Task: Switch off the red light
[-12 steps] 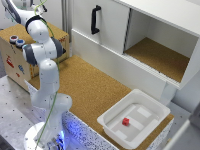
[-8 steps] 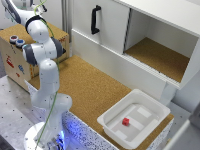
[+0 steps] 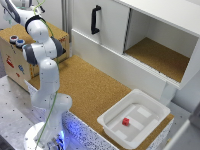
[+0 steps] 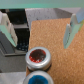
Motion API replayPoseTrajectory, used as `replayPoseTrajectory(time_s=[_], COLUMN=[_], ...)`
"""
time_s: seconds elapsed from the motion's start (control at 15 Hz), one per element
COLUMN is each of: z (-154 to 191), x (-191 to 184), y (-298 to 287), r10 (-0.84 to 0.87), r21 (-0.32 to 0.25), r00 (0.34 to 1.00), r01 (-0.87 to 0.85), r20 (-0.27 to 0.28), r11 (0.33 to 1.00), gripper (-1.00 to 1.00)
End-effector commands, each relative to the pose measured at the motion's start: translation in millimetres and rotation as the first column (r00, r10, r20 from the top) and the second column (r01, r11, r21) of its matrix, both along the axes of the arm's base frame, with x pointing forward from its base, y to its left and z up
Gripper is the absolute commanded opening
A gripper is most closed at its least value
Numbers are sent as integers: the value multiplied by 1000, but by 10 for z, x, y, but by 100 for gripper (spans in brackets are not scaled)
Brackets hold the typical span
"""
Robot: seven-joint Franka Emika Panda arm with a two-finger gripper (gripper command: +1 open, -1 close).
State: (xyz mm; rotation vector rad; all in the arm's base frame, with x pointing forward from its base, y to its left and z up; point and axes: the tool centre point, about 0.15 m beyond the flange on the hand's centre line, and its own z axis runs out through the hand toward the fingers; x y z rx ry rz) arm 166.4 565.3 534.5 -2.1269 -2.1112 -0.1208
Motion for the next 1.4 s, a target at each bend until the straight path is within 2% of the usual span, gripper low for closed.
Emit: replayPoseTrajectory(time_s=[0.0,0.13,0.2,0.27,0.4,0.53,1.0,1.33], z=[53,23,22,17,13,5,-152,-363], x=[-355,-393,-384,-356,-316,-279,-267,-79], y=[528,579,588,596,622,654,638,585], r10=[-26,-17,-19,-24,-16,-7,-11,-54], r21=[-277,-299,-291,-290,-265,-261,-267,-259], r00=[991,992,993,993,997,998,1000,999], r01=[61,54,53,56,35,23,18,52], r20=[128,125,118,112,75,60,25,1], r11=[959,953,955,955,964,965,964,964], gripper=[100,100,100,-100,-100,-100,-100,-100])
